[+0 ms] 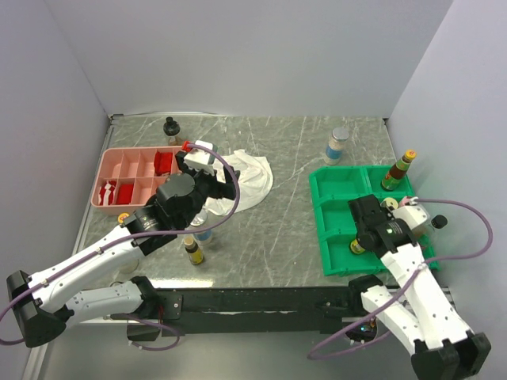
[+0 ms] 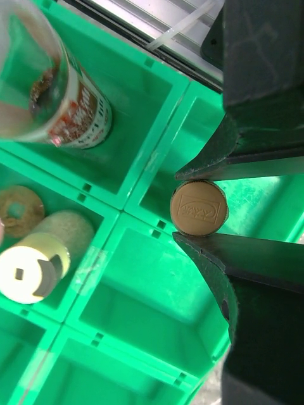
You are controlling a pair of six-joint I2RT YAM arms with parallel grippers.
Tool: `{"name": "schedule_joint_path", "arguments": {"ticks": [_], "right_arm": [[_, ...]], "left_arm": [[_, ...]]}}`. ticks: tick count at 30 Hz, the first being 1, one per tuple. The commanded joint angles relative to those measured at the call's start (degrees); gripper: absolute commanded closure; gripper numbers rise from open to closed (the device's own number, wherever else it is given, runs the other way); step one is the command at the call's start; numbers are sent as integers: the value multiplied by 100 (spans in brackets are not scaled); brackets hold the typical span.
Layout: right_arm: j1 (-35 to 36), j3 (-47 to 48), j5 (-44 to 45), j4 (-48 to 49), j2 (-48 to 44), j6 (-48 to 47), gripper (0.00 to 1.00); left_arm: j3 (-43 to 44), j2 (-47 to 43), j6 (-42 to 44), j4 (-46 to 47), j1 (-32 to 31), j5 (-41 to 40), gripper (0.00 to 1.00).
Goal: Organize the condiment bottles
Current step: Place the bottle in the storage box.
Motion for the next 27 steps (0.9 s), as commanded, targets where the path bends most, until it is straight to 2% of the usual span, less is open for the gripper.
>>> {"name": "schedule_joint_path", "arguments": {"ticks": [1, 12, 13, 21, 24, 27], "right_arm": [[319, 99, 500, 245, 245, 542, 87], [942, 72, 701, 0, 527, 1052, 73], [987, 81, 711, -18, 527, 1096, 68], [1390, 125, 737, -106, 597, 1184, 46], [1496, 125, 772, -272, 641, 1245, 32], [1523, 160, 834, -457, 624, 1412, 29]], "left_arm": [[-14, -132, 111, 294, -22, -104, 3], [-5, -175, 111, 285, -31, -78, 3], [-5, -184, 103, 285, -39, -78, 3], [-14, -272, 129, 285, -66, -157, 3], [-32, -299, 146, 302, -110, -165, 3], [-40, -307, 182, 320, -154, -235, 3]]}}
